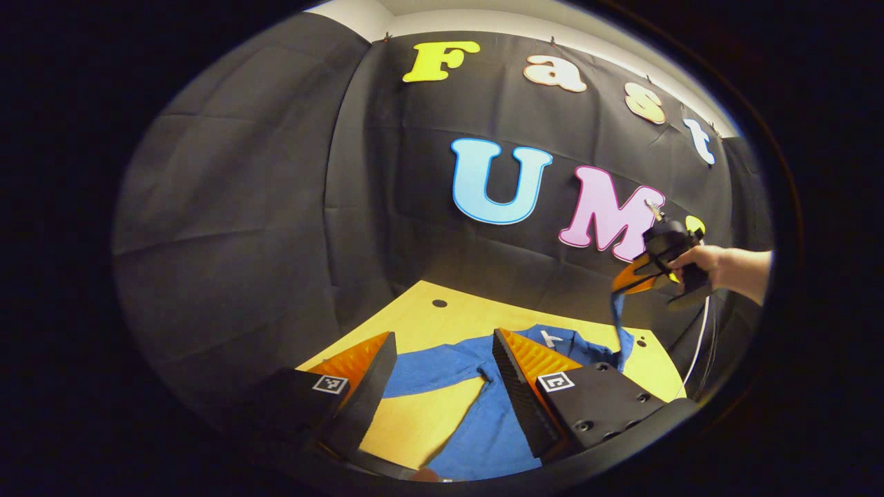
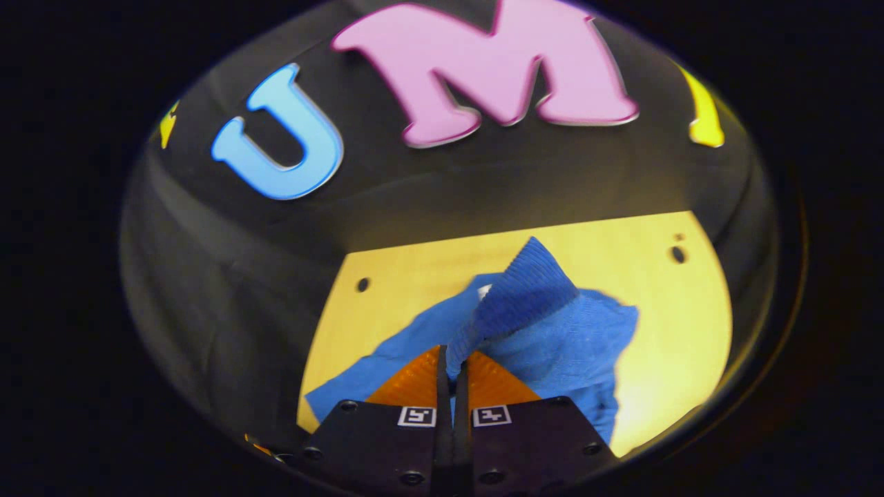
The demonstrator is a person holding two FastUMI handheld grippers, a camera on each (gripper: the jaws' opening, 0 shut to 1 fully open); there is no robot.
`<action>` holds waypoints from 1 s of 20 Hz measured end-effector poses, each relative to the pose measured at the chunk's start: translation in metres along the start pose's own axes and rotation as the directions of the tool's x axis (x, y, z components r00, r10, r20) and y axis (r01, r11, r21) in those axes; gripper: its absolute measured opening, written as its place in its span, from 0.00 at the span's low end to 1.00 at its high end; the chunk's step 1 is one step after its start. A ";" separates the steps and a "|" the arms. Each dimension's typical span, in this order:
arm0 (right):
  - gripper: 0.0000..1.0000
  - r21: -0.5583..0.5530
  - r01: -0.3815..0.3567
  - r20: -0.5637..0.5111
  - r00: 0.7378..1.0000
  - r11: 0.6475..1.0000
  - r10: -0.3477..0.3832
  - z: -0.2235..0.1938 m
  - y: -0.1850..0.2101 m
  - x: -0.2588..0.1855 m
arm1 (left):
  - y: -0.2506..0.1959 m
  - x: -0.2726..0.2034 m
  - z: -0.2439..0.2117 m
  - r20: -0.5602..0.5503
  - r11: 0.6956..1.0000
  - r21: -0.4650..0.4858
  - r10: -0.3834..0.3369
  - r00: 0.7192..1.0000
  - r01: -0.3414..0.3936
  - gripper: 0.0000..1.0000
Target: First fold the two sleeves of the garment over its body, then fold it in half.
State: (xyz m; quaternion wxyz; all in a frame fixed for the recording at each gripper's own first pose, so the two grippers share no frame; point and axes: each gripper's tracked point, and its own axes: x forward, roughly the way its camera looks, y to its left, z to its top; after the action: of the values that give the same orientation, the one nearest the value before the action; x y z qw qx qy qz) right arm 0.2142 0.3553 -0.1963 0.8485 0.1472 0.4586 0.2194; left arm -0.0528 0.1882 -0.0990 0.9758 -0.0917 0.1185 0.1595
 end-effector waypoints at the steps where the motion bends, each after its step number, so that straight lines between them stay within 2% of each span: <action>1: 0.04 -0.012 -0.007 -0.024 1.000 1.000 0.007 -0.017 0.005 0.024 | 0.011 -0.004 -0.002 -0.007 1.000 0.004 0.013 1.000 -0.013 0.82; 5: 0.05 -0.003 -0.001 -0.155 0.988 1.000 0.001 -0.087 0.007 0.110 | 0.062 -0.018 -0.019 -0.059 0.992 0.057 0.114 0.992 -0.111 0.82; 9: 0.05 0.090 -0.032 -0.199 0.979 0.995 0.049 -0.112 0.017 0.160 | 0.100 -0.034 -0.037 -0.107 0.977 0.090 0.204 0.973 -0.195 0.82; 11: 0.11 0.155 -0.070 -0.198 0.975 0.985 0.101 -0.113 0.030 0.173 | 0.111 -0.030 -0.052 -0.145 0.974 0.076 0.224 0.964 -0.215 0.82; 12: 0.22 0.192 -0.089 -0.207 0.970 0.977 0.129 -0.114 0.038 0.171 | 0.120 -0.027 -0.065 -0.180 0.969 0.073 0.245 0.953 -0.235 0.82; 13: 0.26 0.226 -0.099 -0.207 0.967 0.969 0.147 -0.114 0.044 0.171 | 0.129 -0.025 -0.076 -0.218 0.964 0.071 0.266 0.939 -0.257 0.82; 14: 0.37 0.247 -0.110 -0.206 0.965 0.963 0.163 -0.113 0.048 0.171 | 0.132 -0.021 -0.083 -0.248 0.962 0.057 0.274 0.929 -0.268 0.82; 16: 0.59 0.250 -0.128 -0.201 0.963 0.960 0.180 -0.110 0.050 0.169 | 0.128 -0.013 -0.086 -0.281 0.964 0.002 0.254 0.925 -0.265 0.83; 17: 0.80 0.249 -0.139 -0.201 0.961 0.959 0.192 -0.109 0.051 0.166 | 0.126 -0.008 -0.085 -0.290 0.965 -0.025 0.242 0.926 -0.260 0.83; 18: 0.81 0.254 -0.155 -0.199 0.958 0.955 0.208 -0.105 0.054 0.161 | 0.125 -0.004 -0.086 -0.297 0.964 -0.045 0.237 0.925 -0.262 0.82; 19: 0.70 0.264 -0.176 -0.194 0.953 0.948 0.231 -0.101 0.058 0.156 | 0.123 0.001 -0.085 -0.301 0.963 -0.060 0.235 0.924 -0.264 0.82; 20: 0.96 0.278 -0.197 -0.187 0.949 0.940 0.254 -0.095 0.064 0.152 | 0.120 0.007 -0.085 -0.302 0.961 -0.073 0.234 0.924 -0.267 0.83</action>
State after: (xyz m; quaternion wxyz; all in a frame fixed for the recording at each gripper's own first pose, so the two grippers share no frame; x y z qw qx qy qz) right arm 0.1922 0.4919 -0.3274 0.7356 0.2820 0.5539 0.2696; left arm -0.1035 0.2835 -0.1992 0.9125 -0.1533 0.2622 0.2740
